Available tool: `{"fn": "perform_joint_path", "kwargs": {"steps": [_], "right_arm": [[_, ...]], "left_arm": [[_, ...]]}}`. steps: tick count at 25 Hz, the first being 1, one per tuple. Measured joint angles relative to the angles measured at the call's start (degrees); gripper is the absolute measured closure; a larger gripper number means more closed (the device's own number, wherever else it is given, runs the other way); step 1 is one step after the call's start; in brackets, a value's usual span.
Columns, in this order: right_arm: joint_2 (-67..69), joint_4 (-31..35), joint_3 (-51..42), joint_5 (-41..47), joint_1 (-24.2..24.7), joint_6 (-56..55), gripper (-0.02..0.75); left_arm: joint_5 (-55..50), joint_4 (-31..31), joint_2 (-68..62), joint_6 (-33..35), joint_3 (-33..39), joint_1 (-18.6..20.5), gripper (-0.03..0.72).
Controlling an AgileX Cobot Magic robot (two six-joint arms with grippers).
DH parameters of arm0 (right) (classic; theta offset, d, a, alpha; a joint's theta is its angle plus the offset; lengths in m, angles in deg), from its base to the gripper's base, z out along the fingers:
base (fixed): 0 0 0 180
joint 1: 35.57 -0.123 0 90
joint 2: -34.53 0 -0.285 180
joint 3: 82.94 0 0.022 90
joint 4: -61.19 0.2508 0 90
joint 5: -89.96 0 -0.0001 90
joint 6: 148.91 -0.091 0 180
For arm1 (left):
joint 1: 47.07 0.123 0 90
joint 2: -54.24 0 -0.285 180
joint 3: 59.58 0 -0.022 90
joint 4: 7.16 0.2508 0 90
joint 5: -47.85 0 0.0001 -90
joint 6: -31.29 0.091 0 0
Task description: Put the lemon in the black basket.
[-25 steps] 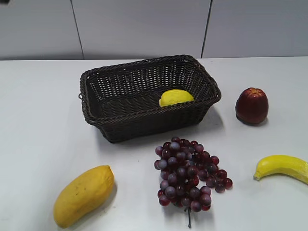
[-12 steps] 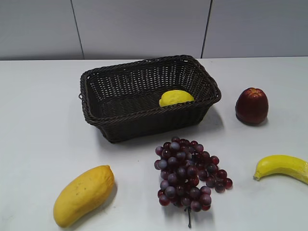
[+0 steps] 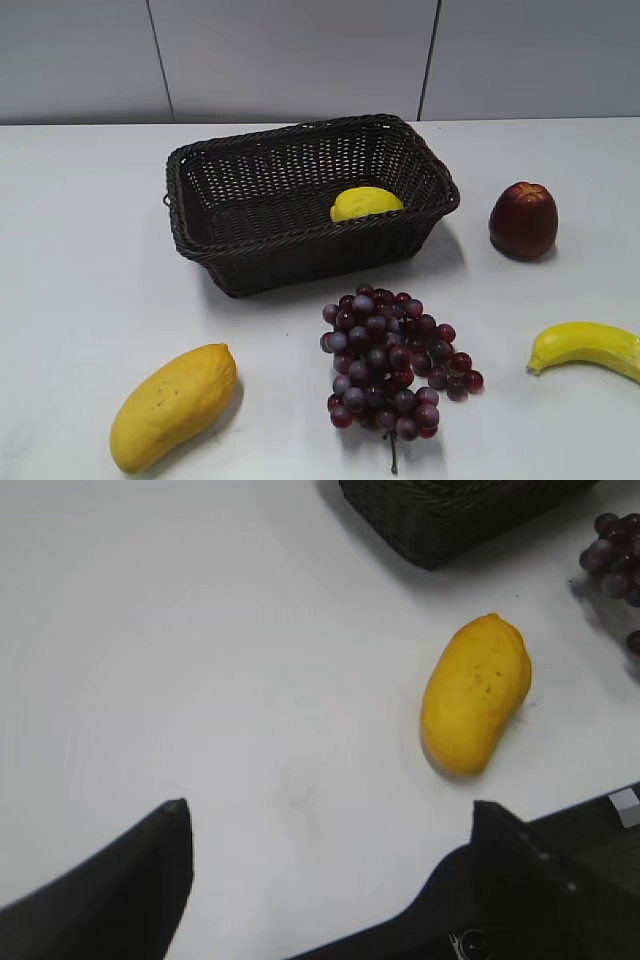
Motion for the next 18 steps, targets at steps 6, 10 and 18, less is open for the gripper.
{"fn": "perform_joint_path", "kwargs": {"steps": [6, 10, 18], "right_arm": [[0.00, 0.00, 0.00, 0.00, 0.00, 0.00, 0.155], [0.00, 0.00, 0.00, 0.00, 0.00, 0.00, 0.155], [0.00, 0.00, 0.00, 0.00, 0.00, 0.00, 0.155]], "left_arm": [[0.17, 0.00, 0.00, 0.00, 0.16, 0.00, 0.144], [0.19, -0.06, 0.00, 0.00, 0.18, 0.41, 0.211], [0.24, -0.06, 4.48, 0.00, 0.22, 11.20, 0.290]]}}
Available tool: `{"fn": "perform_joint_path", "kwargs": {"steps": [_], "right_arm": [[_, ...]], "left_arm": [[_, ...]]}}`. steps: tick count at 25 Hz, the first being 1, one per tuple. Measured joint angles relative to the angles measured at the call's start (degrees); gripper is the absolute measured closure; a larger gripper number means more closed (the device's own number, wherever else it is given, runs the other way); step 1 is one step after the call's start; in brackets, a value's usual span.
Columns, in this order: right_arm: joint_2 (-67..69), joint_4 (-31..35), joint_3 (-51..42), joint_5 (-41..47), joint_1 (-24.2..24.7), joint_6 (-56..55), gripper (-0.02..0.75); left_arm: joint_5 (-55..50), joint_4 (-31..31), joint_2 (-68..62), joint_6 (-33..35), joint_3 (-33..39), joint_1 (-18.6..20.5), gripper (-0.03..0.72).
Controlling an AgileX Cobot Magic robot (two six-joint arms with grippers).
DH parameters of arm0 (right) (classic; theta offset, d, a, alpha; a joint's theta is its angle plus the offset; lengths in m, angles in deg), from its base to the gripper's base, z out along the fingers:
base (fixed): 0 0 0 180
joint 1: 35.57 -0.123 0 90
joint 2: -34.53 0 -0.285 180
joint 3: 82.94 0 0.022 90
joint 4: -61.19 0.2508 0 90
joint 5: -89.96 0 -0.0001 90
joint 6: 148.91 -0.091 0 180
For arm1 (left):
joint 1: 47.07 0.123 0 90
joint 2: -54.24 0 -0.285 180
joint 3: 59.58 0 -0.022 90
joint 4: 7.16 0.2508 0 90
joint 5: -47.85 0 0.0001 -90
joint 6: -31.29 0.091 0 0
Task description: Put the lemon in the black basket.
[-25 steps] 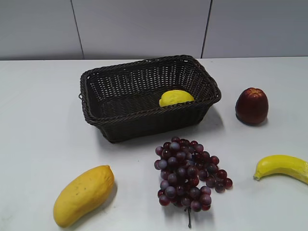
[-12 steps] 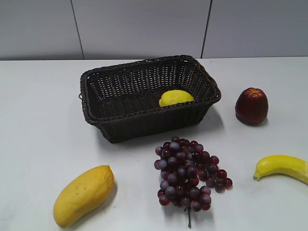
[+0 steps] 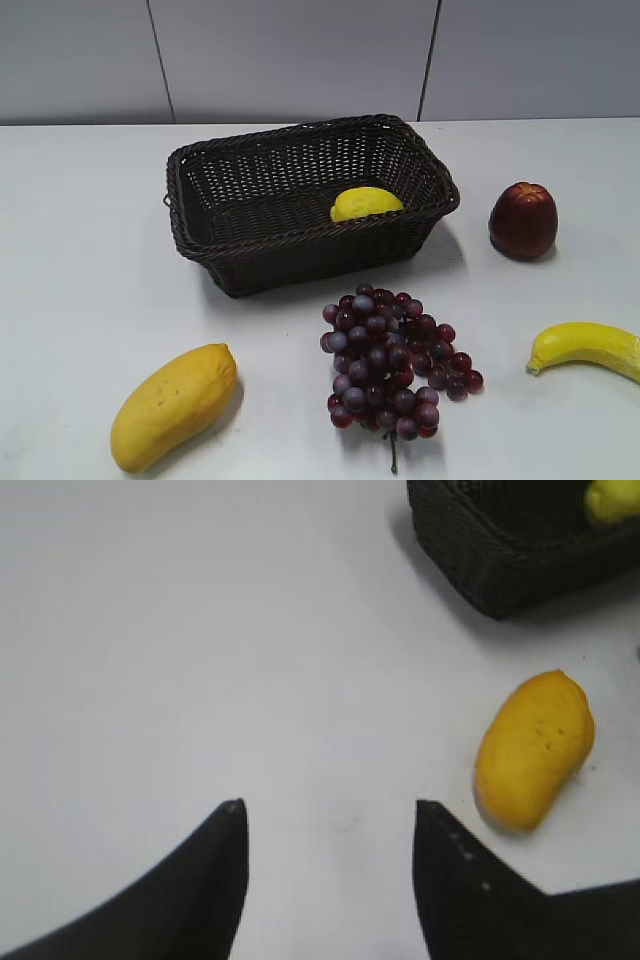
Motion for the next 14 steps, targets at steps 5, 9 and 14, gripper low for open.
{"fn": "perform_joint_path", "kwargs": {"steps": [5, 9, 14], "right_arm": [[0.00, 0.00, 0.00, 0.00, 0.00, 0.00, 0.155], [0.00, -0.33, 0.00, 0.00, 0.00, 0.00, 0.155], [0.00, 0.00, 0.00, 0.00, 0.00, 0.00, 0.155]], "left_arm": [[0.00, 0.00, 4.85, 0.00, 0.00, 7.17, 0.321], [-0.06, -0.12, 5.84, 0.00, 0.00, 10.35, 0.358], [-0.06, -0.12, 5.97, 0.00, 0.00, 10.62, 0.406]]}}
